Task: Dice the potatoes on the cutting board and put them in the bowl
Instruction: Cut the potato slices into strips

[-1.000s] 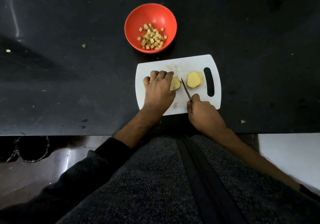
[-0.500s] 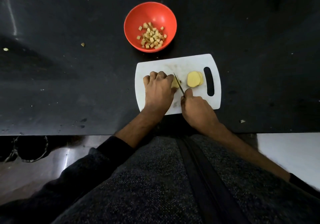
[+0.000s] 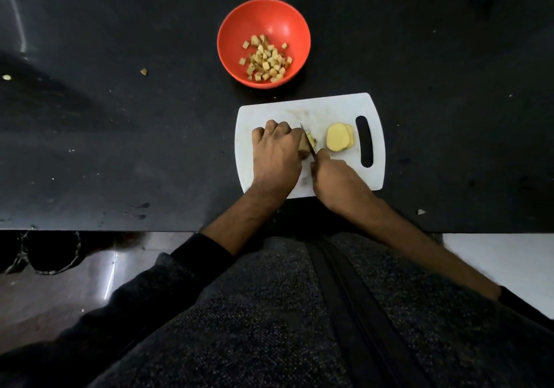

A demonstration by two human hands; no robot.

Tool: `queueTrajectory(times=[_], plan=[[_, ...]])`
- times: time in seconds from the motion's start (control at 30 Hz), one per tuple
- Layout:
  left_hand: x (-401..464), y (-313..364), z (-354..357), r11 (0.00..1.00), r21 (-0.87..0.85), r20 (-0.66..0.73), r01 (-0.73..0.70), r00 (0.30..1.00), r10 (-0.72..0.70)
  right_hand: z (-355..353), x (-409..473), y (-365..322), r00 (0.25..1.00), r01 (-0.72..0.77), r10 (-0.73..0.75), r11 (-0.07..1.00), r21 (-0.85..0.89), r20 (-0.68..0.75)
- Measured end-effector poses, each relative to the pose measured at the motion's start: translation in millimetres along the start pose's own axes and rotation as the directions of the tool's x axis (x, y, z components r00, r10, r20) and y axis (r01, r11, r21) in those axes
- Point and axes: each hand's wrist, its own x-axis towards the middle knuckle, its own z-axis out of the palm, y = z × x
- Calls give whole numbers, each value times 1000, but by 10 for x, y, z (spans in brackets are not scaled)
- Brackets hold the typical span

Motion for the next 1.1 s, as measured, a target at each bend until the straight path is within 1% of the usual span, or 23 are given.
queueTrajectory(times=[0.17,0.3,0.37,0.43,0.47,0.57,0.63,0.73,0.83,0.93,1.1], plan=[[-21,-2,16,1000,-29,-42,-4,999,2,112,-236,139,999,-9,15,991,-132,43],[-19,9,-9,999,-38,-27,5,1000,-7,152,-389,236,992,-65,75,994,-93,103],[-27,15,-20,999,-43,-18,10,1000,-11,161,-442,266,989,-71,80,995,-74,122],[-31,1,-33,998,-57,-15,12,1000,-13,147,-502,266,993,-50,57,997,-65,100],[-35,-11,-43,997,-72,-11,14,1000,-15,130,-525,256,998,-26,30,998,-62,64],[-48,-34,-79,991,-133,36,32,999,-28,54,-514,202,993,61,-70,994,-94,-100],[-71,-51,-92,987,-155,61,38,998,-29,24,-438,143,980,88,-109,988,-128,-169],[-115,-72,-97,989,-144,48,31,999,-24,31,-289,44,976,105,-130,984,-143,-176],[-117,-82,-82,993,-114,4,22,1000,-22,51,-195,-24,980,88,-111,986,-142,-165],[-84,-79,-45,996,-86,-7,22,1000,-22,73,-171,-56,989,61,-77,991,-121,-125],[-41,-76,-1,999,-53,-11,12,1000,-13,58,-141,-79,994,62,-70,994,-93,-87]])
